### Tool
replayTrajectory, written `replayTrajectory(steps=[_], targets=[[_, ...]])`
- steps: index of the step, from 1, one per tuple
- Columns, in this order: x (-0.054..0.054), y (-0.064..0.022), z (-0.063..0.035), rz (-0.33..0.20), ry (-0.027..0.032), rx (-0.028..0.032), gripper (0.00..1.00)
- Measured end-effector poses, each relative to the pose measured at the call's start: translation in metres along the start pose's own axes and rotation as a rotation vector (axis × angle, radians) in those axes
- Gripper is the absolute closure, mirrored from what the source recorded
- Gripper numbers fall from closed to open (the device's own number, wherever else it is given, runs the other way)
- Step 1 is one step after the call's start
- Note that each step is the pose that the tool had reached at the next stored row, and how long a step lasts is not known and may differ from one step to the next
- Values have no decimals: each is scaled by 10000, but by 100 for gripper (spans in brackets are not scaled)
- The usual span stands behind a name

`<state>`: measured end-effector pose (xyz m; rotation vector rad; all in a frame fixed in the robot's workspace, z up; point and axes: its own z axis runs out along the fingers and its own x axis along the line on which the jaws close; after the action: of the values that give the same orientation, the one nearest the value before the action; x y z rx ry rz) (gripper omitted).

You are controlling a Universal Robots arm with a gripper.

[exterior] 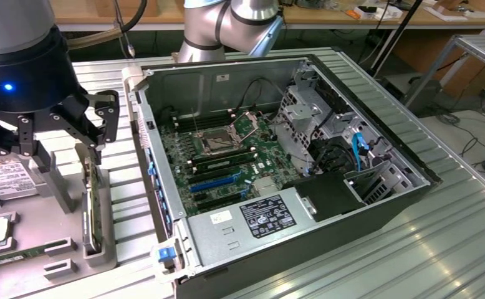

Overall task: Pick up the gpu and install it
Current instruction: 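Pick up the gpu and move the gpu toward the slot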

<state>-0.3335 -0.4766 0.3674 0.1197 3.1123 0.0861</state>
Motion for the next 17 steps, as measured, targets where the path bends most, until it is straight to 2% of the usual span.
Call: replayTrajectory(steps=[17], targets=[[3,-8,146,0,1,1,38]])
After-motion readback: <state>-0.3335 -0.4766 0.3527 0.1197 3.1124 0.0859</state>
